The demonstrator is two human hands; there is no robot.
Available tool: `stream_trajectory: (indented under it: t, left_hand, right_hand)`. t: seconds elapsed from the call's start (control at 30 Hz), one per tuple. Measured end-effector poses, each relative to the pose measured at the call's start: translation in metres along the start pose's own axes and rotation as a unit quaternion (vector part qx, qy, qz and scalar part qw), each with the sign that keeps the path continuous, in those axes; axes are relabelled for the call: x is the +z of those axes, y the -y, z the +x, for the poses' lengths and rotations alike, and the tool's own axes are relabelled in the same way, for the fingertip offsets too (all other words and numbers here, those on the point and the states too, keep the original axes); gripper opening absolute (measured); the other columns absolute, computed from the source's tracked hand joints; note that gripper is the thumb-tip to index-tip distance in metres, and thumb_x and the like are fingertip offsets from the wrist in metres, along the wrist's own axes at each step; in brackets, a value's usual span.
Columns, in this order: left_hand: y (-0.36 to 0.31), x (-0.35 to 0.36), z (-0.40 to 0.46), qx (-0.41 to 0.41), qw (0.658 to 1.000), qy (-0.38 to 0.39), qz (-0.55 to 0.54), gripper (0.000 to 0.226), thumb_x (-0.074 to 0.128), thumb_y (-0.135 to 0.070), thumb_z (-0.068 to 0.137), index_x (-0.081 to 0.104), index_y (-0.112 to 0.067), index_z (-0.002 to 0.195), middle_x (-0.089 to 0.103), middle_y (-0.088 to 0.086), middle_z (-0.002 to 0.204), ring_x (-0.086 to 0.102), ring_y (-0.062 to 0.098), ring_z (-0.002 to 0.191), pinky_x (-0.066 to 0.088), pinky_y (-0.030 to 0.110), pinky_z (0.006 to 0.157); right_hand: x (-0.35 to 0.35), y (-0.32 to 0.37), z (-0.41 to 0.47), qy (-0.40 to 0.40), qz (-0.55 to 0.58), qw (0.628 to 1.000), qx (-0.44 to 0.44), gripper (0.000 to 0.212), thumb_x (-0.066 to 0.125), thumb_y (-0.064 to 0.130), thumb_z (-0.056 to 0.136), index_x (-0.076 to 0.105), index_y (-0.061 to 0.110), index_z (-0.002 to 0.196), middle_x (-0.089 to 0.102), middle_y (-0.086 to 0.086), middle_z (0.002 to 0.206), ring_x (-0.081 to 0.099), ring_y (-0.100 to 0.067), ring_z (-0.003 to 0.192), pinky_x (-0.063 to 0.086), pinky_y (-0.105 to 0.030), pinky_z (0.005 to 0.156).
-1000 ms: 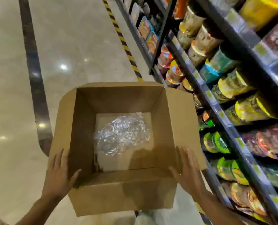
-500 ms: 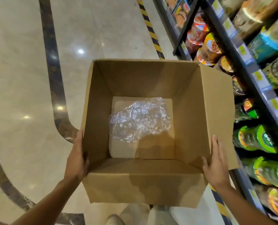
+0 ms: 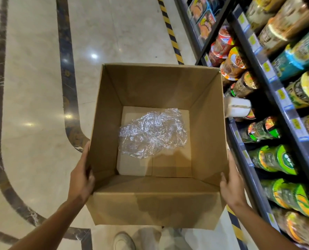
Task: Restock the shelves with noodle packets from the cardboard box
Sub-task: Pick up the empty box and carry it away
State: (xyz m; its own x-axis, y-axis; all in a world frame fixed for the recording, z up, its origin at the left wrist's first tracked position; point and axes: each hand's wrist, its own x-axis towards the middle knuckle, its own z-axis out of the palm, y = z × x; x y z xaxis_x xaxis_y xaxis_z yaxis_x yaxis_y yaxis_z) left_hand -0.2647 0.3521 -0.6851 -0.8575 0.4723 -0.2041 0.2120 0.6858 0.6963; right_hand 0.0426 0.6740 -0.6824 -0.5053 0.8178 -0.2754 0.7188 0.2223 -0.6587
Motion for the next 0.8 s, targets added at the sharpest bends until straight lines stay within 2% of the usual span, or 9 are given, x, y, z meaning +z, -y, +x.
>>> stream_trajectory:
  t: [0.1, 0.2, 0.3, 0.43, 0.6, 0.7, 0.8]
  left_hand:
    - [-0.013, -0.036, 0.000, 0.010, 1.000, -0.001, -0.013, 0.085, 0.044, 0.013, 0.094, 0.021, -0.042, 0.155, 0.036, -0.009, 0.153, 0.040, 0.027, 0.139, 0.030, 0.040, 0.112]
    - [-0.027, -0.078, -0.003, 0.001, 1.000, -0.005, -0.017, 0.085, 0.044, 0.012, 0.095, 0.020, -0.043, 0.154, 0.035, -0.006, 0.156, 0.038, 0.027, 0.140, 0.028, 0.039, 0.112]
    - [-0.032, -0.112, -0.012, 0.010, 1.000, -0.015, -0.007, 0.090, 0.045, 0.015, 0.092, 0.019, -0.046, 0.154, 0.033, -0.010, 0.156, 0.038, 0.026, 0.141, 0.027, 0.040, 0.114]
    - [-0.022, -0.133, -0.014, 0.016, 0.999, -0.040, 0.002, 0.091, 0.048, 0.014, 0.091, 0.018, -0.043, 0.155, 0.035, -0.014, 0.148, 0.044, 0.031, 0.136, 0.034, 0.042, 0.111]
    - [-0.018, -0.152, -0.013, 0.014, 0.999, -0.053, 0.003, 0.084, 0.050, 0.011, 0.092, 0.021, -0.037, 0.156, 0.040, -0.003, 0.151, 0.047, 0.033, 0.134, 0.038, 0.048, 0.111]
    - [-0.028, -0.172, -0.016, 0.013, 0.998, -0.056, -0.003, 0.084, 0.050, 0.010, 0.094, 0.021, -0.038, 0.156, 0.038, -0.009, 0.150, 0.048, 0.031, 0.132, 0.041, 0.047, 0.109]
    - [-0.045, -0.205, -0.019, 0.025, 0.998, -0.061, -0.014, 0.084, 0.049, 0.012, 0.093, 0.021, -0.038, 0.155, 0.036, -0.011, 0.151, 0.046, 0.022, 0.133, 0.041, 0.036, 0.107]
  right_hand:
    - [-0.007, 0.028, -0.007, 0.006, 0.006, 1.000, 0.003, 0.088, 0.046, -0.013, 0.093, 0.016, 0.039, 0.157, 0.044, 0.004, 0.153, 0.044, -0.024, 0.140, 0.039, -0.045, 0.114]
    - [-0.016, 0.063, -0.021, 0.025, 0.026, 0.999, 0.003, 0.088, 0.045, -0.014, 0.094, 0.016, 0.041, 0.157, 0.044, -0.001, 0.155, 0.042, -0.024, 0.142, 0.037, -0.050, 0.115]
    - [-0.022, 0.097, -0.032, 0.030, 0.025, 0.999, 0.003, 0.088, 0.045, -0.013, 0.095, 0.015, 0.042, 0.157, 0.043, -0.001, 0.155, 0.043, -0.025, 0.141, 0.037, -0.049, 0.115]
    - [-0.011, 0.118, -0.040, 0.012, 0.018, 0.999, -0.025, 0.084, 0.045, -0.013, 0.094, 0.018, 0.035, 0.158, 0.042, 0.001, 0.156, 0.043, -0.025, 0.141, 0.035, -0.045, 0.117]
    - [-0.009, 0.134, -0.041, 0.024, 0.027, 0.999, -0.026, 0.081, 0.045, -0.011, 0.096, 0.018, 0.032, 0.158, 0.041, -0.001, 0.156, 0.042, -0.025, 0.142, 0.034, -0.045, 0.118]
    - [-0.019, 0.155, -0.045, 0.021, 0.026, 0.999, -0.032, 0.086, 0.045, -0.011, 0.096, 0.015, 0.042, 0.155, 0.041, 0.002, 0.156, 0.042, -0.024, 0.142, 0.034, -0.045, 0.118]
    - [-0.036, 0.188, -0.053, 0.020, 0.023, 0.999, -0.041, 0.091, 0.044, -0.012, 0.094, 0.014, 0.053, 0.151, 0.046, 0.004, 0.153, 0.046, -0.020, 0.139, 0.037, -0.046, 0.116]
